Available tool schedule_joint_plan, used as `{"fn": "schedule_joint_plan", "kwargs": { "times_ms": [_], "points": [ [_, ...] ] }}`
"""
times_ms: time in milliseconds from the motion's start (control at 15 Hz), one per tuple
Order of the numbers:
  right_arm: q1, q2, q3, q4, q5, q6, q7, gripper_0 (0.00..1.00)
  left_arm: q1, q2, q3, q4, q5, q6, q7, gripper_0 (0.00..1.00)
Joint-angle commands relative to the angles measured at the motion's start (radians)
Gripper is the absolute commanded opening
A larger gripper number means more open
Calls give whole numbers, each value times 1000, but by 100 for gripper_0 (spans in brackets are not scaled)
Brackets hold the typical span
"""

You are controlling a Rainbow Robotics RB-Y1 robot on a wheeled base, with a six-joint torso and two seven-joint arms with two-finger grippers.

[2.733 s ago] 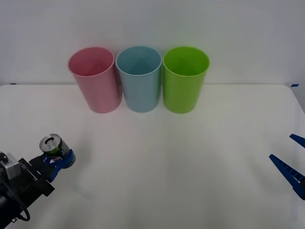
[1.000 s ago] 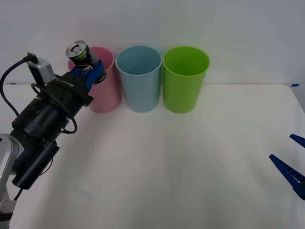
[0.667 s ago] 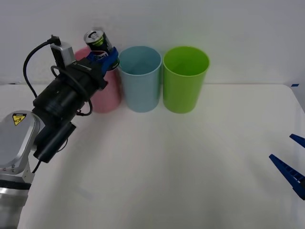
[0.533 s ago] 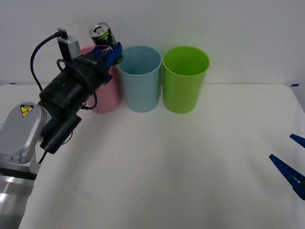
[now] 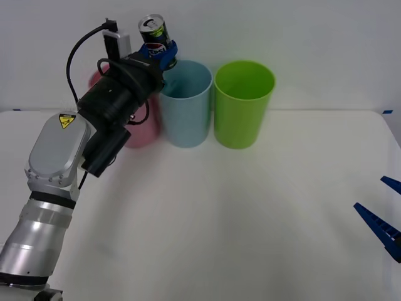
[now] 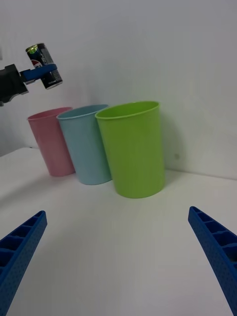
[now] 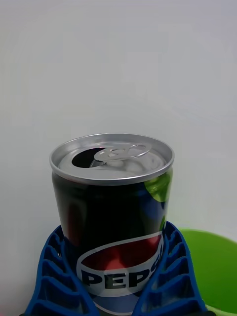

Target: Grasp the object on the table and drop it into the matching bin: aluminum can to the light blue bin, PET bottle to the pink bin.

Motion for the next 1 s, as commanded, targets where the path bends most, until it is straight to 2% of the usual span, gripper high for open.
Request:
{"fn": "schedule_joint_plan", "kwargs": {
  "times_ms": [67,467,1000],
  "points": [
    [0,0,0,0,0,0,0,100,-45,-19,0,38,-39,17,0,0],
    [0,0,0,0,0,0,0,100,-162,-26,9,159,-91,46,-9,0],
    [0,0,0,0,0,0,0,100,-165,-26,14,167,-105,46,-6,1]
  ]
}}
